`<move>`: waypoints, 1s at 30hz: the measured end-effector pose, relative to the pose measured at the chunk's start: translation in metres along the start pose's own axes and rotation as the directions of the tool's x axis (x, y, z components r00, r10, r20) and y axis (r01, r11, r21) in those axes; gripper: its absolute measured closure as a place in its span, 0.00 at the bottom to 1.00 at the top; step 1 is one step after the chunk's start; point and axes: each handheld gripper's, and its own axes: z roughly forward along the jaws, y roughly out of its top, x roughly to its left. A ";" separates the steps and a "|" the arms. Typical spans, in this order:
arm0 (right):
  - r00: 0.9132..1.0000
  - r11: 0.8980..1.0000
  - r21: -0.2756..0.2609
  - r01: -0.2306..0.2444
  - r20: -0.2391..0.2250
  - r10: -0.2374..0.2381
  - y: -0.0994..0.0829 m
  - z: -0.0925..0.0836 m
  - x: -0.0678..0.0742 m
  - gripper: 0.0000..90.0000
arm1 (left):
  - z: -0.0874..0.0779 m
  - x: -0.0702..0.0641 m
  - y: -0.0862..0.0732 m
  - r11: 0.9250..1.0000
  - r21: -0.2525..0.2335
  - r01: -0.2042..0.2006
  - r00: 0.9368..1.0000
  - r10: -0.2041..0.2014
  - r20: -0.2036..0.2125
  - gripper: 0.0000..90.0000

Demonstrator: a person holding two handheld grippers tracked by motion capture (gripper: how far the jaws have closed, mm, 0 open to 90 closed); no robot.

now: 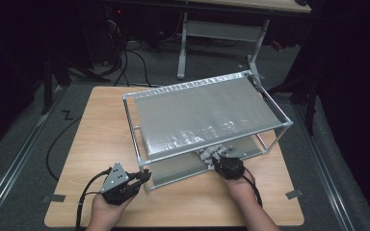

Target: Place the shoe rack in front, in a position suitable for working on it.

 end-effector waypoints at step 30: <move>0.953 0.980 -0.012 -0.201 0.231 0.198 -0.026 -0.016 -0.110 0.66 | 0.000 0.000 0.000 1.000 -0.001 0.012 1.000 -0.012 0.000 0.89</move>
